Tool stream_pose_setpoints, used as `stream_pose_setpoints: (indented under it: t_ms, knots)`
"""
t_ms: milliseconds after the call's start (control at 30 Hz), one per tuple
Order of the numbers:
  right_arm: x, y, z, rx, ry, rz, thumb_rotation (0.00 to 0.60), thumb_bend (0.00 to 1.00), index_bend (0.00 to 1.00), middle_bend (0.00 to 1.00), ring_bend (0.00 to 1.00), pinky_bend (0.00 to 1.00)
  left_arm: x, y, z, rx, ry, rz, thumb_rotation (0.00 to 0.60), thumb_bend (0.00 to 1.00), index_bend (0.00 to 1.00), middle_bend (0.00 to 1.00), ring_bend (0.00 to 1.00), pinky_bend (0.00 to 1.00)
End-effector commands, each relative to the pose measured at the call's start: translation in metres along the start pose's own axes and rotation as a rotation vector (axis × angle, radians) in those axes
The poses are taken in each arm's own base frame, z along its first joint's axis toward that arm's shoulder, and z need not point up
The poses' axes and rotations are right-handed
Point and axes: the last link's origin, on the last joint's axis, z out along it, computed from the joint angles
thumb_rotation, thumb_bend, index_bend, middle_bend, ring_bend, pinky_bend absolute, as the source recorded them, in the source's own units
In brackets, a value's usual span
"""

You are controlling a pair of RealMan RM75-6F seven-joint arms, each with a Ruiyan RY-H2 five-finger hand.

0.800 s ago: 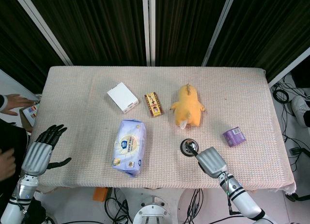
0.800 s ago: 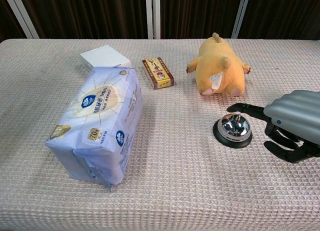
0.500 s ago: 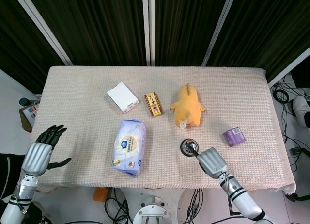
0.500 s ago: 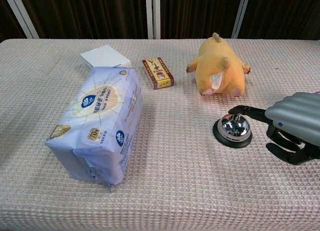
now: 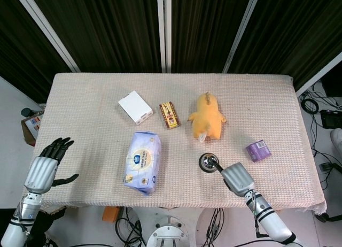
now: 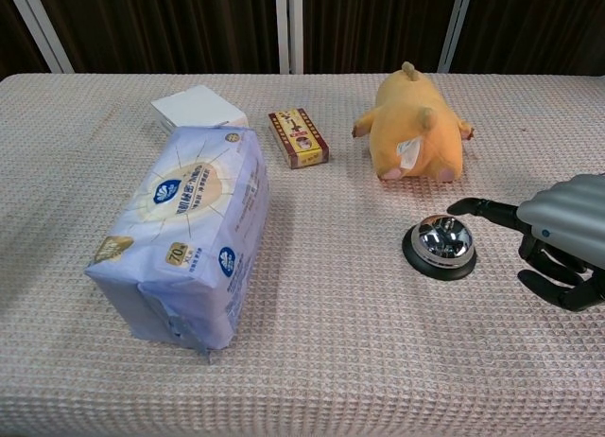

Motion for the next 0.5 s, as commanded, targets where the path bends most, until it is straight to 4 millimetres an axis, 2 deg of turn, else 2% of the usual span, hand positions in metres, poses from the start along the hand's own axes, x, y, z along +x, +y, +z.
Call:
stream_pose_setpoints:
  t_ms: [33,333,500]
  knots:
    - [-0.001,0.000,0.000,-0.001,-0.003,0.001,0.600,0.44,0.00,0.80,0.71,0.75,0.000,0.000,0.001,-0.001,-0.003,0.001,0.519,0.08,0.13,0.09,0.07,0.22]
    - [-0.011,0.003,0.005,-0.020,-0.064,-0.019,0.600,0.44,0.00,0.80,0.71,0.75,-0.001,-0.002,0.001,0.006,-0.006,0.001,0.519,0.08,0.13,0.09,0.07,0.22]
    - [-0.002,0.002,0.004,-0.014,-0.012,0.005,0.600,0.44,0.00,0.80,0.71,0.75,0.002,-0.004,0.002,0.012,0.006,0.001,0.518,0.08,0.13,0.09,0.07,0.22]
